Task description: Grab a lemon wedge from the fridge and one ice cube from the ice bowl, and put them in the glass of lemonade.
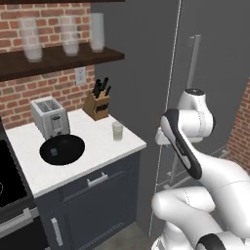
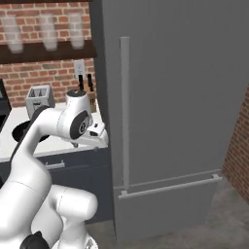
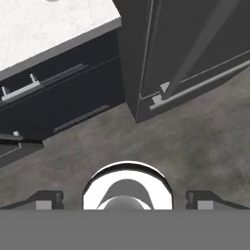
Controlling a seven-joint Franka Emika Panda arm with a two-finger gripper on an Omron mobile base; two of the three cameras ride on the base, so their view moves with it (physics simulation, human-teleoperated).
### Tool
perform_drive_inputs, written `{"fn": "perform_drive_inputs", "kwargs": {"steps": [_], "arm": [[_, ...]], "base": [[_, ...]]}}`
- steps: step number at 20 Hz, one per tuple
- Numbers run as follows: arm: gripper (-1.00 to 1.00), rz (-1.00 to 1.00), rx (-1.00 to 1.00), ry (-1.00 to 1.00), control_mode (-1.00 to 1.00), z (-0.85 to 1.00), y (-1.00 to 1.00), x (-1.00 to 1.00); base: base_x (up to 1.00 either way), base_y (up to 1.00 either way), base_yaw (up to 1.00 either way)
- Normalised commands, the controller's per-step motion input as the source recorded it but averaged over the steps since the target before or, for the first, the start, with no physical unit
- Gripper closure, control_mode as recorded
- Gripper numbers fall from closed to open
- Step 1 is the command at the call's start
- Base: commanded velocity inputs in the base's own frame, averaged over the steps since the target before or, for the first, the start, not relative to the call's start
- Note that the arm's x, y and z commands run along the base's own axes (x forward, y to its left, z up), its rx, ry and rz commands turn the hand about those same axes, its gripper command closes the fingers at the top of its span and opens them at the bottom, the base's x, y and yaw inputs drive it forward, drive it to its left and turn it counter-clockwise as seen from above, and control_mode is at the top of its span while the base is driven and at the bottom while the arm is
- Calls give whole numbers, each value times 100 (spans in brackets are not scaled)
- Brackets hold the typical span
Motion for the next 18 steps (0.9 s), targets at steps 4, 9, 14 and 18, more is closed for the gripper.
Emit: {"fn": "perform_drive_inputs", "kwargs": {"steps": [4,9,14,18], "arm": [[-100,0,0,0,100,0,0,0],[-100,0,0,0,100,0,0,0],[-100,0,0,0,100,0,0,0],[-100,0,0,0,100,0,0,0]], "base": [[-15,0,0],[20,-4,-5],[25,-3,-9],[1,-3,-16]]}}
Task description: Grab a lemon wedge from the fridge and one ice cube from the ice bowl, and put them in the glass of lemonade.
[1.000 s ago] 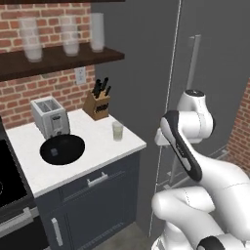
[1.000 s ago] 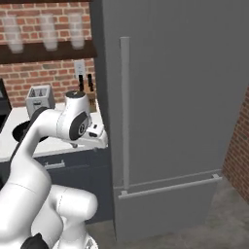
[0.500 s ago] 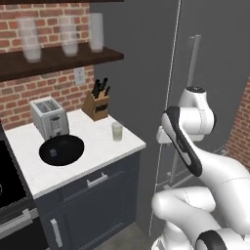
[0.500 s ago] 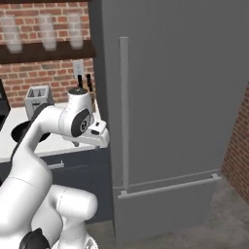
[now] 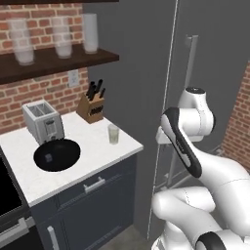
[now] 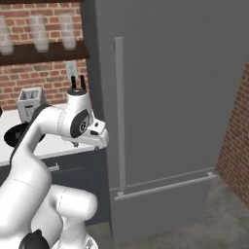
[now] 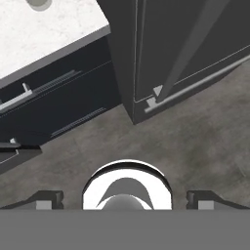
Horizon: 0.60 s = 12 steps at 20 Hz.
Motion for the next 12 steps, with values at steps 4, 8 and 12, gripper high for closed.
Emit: {"fn": "perform_drive_inputs", "kwargs": {"steps": [4,8,12], "arm": [[-100,0,0,0,100,0,0,0],[-100,0,0,0,100,0,0,0],[-100,0,0,0,100,0,0,0]], "base": [[-26,1,-8],[-1,-10,-5],[0,-34,-11]]}}
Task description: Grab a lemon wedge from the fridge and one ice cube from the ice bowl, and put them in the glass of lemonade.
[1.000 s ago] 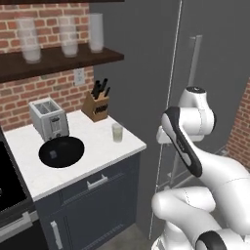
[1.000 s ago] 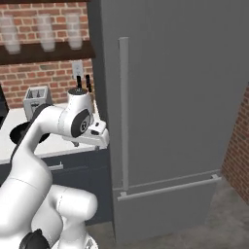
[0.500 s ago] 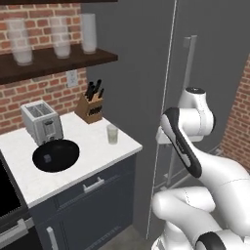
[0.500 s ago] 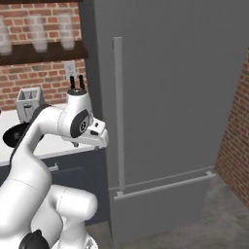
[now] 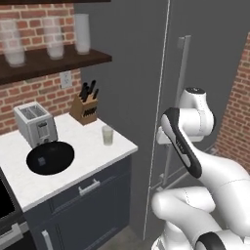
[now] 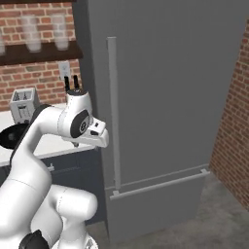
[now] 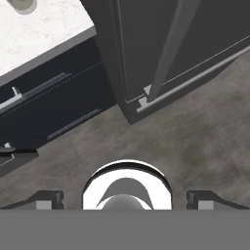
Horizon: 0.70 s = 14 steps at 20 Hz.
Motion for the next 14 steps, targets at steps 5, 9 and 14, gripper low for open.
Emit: {"fn": "perform_drive_inputs", "kwargs": {"steps": [5,9,14], "arm": [[-100,0,0,0,100,0,0,0],[-100,0,0,0,100,0,0,0],[-100,0,0,0,100,0,0,0]], "base": [[-2,-22,-14],[8,-6,-14],[14,-8,-8]]}}
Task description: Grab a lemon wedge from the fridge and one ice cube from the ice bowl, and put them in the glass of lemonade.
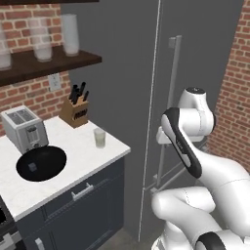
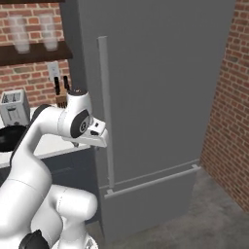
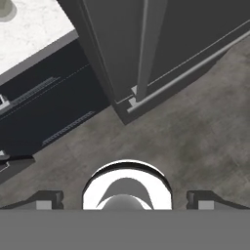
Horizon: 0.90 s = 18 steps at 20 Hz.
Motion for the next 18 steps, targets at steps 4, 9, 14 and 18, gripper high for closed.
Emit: {"fn": "perform_drive_inputs", "kwargs": {"steps": [4,9,14,18], "arm": [[-100,0,0,0,100,0,0,0],[-100,0,0,0,100,0,0,0],[-100,0,0,0,100,0,0,0],[-100,0,0,0,100,0,0,0]], "base": [[0,-16,-4],[7,-14,-1],[14,-4,0],[4,0,0]]}}
